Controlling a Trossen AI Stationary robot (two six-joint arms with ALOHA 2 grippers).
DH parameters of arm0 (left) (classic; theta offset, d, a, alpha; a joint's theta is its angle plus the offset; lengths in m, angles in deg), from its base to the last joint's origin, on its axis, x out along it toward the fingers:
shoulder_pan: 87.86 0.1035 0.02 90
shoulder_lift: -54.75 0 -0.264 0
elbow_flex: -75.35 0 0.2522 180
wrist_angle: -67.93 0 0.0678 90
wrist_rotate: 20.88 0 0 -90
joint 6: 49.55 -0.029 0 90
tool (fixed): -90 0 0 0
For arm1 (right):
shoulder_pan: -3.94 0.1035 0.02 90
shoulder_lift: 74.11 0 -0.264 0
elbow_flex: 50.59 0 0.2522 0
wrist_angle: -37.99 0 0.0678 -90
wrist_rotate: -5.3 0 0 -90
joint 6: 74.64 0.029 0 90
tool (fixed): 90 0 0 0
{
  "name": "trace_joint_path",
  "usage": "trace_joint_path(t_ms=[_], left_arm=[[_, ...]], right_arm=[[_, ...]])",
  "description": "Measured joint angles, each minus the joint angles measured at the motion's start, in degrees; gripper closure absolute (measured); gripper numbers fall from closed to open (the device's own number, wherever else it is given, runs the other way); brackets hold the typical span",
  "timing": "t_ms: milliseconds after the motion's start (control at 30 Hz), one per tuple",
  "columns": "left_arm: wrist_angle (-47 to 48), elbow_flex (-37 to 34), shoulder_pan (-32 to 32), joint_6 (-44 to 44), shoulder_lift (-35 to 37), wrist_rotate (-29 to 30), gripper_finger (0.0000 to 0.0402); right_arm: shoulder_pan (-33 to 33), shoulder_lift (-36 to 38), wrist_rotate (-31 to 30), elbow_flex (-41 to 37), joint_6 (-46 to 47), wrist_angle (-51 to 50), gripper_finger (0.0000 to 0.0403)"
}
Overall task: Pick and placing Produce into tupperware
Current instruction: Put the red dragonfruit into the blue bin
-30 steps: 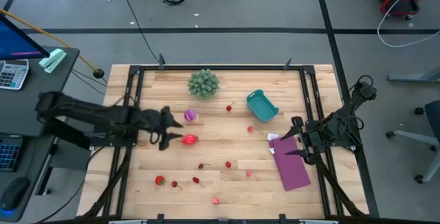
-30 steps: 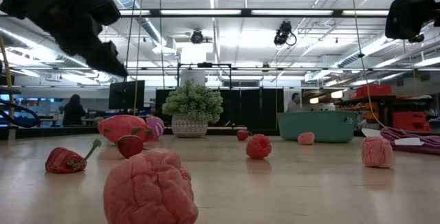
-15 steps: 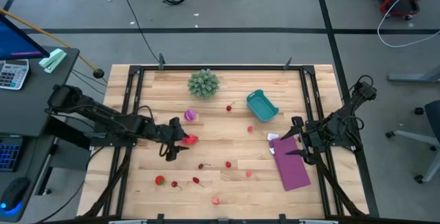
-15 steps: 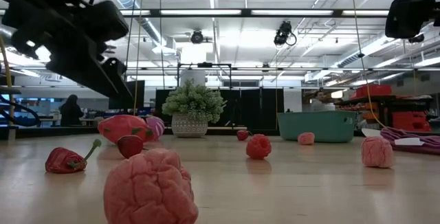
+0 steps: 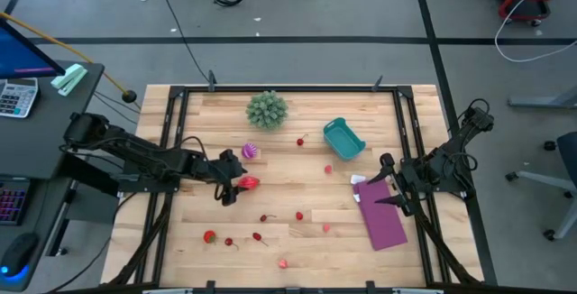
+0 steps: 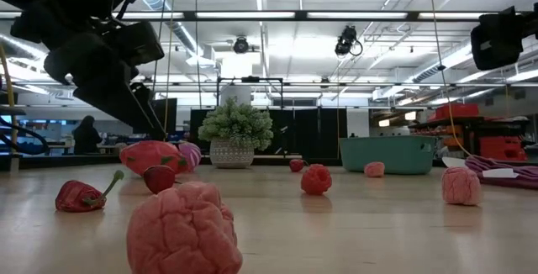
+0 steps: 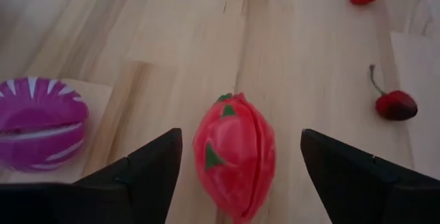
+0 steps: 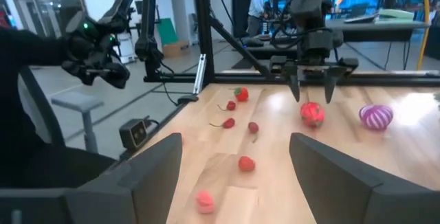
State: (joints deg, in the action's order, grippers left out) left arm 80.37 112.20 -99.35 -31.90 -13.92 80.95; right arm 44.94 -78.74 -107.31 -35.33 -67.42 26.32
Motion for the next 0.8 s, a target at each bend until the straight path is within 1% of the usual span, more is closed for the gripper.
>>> trace_joint_path(t_ms=[167,300,500,700,800], left_arm=[[0.04,0.0,0.19,-0.7,-0.02,0.79,0.0097],[-0.07,-0.07,0.45,-0.63,-1.67,1.16,0.0097],[-2.29,-0.07,0.44,0.05,-8.02,1.25,0.0099],[-7.1,-0.04,0.44,-0.28,-12.34,1.42,0.0099],[-8.18,-0.04,0.44,-0.23,-13.95,1.51,0.0099]], right_arm=[[0.0,0.0,-0.02,0.0,0.12,0.04,0.0123],[0.0,0.0,-0.02,0.0,0.14,0.09,0.0123],[0.0,0.0,-0.04,0.0,-0.53,1.5,0.0123],[0.0,0.0,-0.1,0.0,-4.0,2.41,0.0123],[0.0,0.0,-0.11,0.0,-4.3,2.43,0.0123]])
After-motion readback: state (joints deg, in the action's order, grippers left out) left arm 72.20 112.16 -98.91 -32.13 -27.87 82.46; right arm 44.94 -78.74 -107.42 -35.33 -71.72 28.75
